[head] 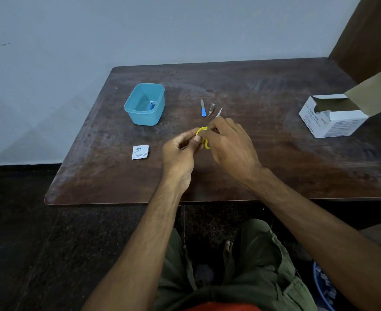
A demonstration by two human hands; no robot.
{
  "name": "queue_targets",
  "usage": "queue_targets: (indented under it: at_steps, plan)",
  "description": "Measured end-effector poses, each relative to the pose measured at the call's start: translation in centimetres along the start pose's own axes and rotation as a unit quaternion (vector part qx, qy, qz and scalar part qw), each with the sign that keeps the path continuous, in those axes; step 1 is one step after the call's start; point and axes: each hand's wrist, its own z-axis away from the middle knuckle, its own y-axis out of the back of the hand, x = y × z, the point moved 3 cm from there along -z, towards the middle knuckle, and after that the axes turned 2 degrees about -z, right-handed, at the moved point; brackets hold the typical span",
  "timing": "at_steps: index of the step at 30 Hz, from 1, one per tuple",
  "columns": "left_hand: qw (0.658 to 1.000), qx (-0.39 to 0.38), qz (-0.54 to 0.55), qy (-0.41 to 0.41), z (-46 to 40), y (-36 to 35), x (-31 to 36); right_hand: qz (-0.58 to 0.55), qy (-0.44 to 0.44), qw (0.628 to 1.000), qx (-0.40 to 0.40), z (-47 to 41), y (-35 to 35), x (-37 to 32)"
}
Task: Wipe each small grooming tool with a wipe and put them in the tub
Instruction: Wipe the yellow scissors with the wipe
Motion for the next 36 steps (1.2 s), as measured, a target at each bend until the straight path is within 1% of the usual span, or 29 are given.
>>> queue_targets:
  at_steps: [4, 9, 12, 15, 17, 19, 23, 25, 27, 29, 31, 32, 36]
  plan:
    - [0.998, 0.022, 0.051, 0.033, 0.1, -0.2, 0.0, 0.023, 0.009, 1.0, 0.009, 0.1, -0.1, -0.8]
    - [0.995, 0.038, 0.069, 0.054, 0.1, -0.2, 0.1, 0.051, 0.041, 0.998, 0.003, 0.1, 0.1, -0.6]
    - [0.997, 0.054, 0.041, 0.044, 0.0, -0.1, 0.2, 0.046, 0.037, 0.998, 0.015, -0.2, 0.5, 0.5]
    - [0.997, 0.072, -0.018, 0.023, -0.1, 0.2, 0.4, -0.017, -0.014, 0.998, 0.055, -1.3, 1.3, 2.1]
    - [0.996, 0.075, -0.042, 0.006, 0.0, 0.2, 0.5, -0.022, -0.045, 0.996, 0.074, -2.4, 1.8, 3.1]
    - [0.995, 0.079, -0.06, -0.009, 0.1, 0.1, 0.7, -0.003, -0.041, 0.997, 0.061, -3.2, 1.8, 3.4]
    - [0.987, 0.097, -0.122, -0.049, -0.1, -0.1, 0.8, 0.048, 0.039, 0.998, -0.006, -3.0, 0.4, 1.7]
    - [0.985, 0.1, -0.13, -0.051, -0.2, 0.2, 0.7, 0.072, 0.061, 0.995, -0.035, -2.3, -0.4, 0.8]
    - [0.984, 0.105, -0.137, -0.048, -0.1, 0.6, 0.5, 0.086, 0.058, 0.994, -0.026, -2.2, -0.3, 1.0]
    - [0.986, 0.099, -0.128, -0.046, 0.0, 0.8, 0.3, 0.088, 0.034, 0.996, 0.005, -2.7, 0.2, 2.0]
    - [0.986, 0.101, -0.123, -0.052, 0.0, 0.7, 0.3, 0.088, 0.01, 0.996, 0.017, -3.3, 0.5, 2.8]
    - [0.985, 0.103, -0.123, -0.057, 0.0, 0.7, 0.3, 0.086, 0.01, 0.996, 0.018, -3.3, 0.4, 2.8]
    - [0.982, 0.107, -0.14, -0.068, -0.4, 0.5, 0.4, 0.082, 0.057, 0.995, -0.011, -2.1, -0.4, 0.8]
